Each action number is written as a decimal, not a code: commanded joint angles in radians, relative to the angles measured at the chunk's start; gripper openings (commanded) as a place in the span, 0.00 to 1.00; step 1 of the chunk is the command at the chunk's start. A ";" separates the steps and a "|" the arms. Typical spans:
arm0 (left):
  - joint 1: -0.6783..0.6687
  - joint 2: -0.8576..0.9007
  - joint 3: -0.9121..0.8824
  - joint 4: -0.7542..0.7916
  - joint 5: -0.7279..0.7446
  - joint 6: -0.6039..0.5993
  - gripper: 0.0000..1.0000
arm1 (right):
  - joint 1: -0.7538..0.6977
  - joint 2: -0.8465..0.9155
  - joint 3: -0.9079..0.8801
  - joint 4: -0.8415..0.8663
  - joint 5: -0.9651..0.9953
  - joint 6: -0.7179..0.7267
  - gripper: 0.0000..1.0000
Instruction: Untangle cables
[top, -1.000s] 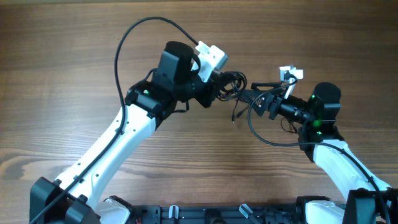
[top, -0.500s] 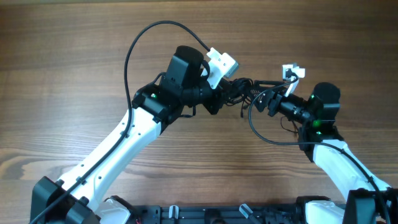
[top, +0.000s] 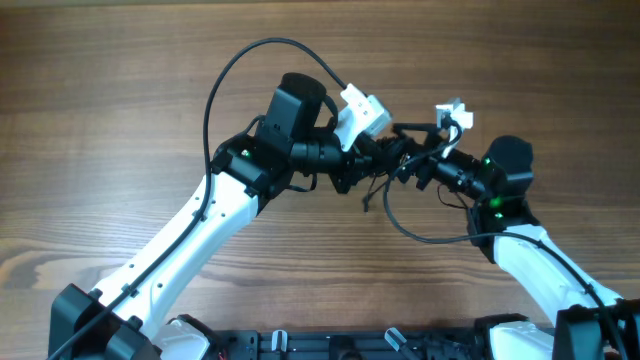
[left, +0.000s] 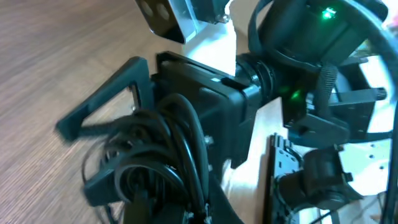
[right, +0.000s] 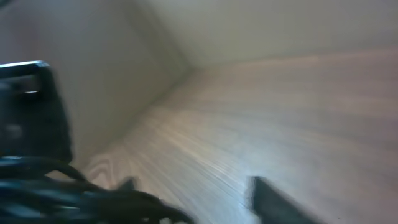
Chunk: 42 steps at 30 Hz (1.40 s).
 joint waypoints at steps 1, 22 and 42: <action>0.010 -0.015 0.008 -0.028 0.134 0.029 0.04 | 0.002 0.006 0.014 0.015 0.006 -0.002 0.04; 0.323 -0.016 0.008 -0.036 0.060 -0.163 0.45 | -0.262 0.006 0.014 -0.062 -0.242 0.321 0.04; -0.048 -0.004 0.008 0.053 -0.523 -0.633 1.00 | -0.246 0.006 0.014 -0.058 -0.180 0.495 0.04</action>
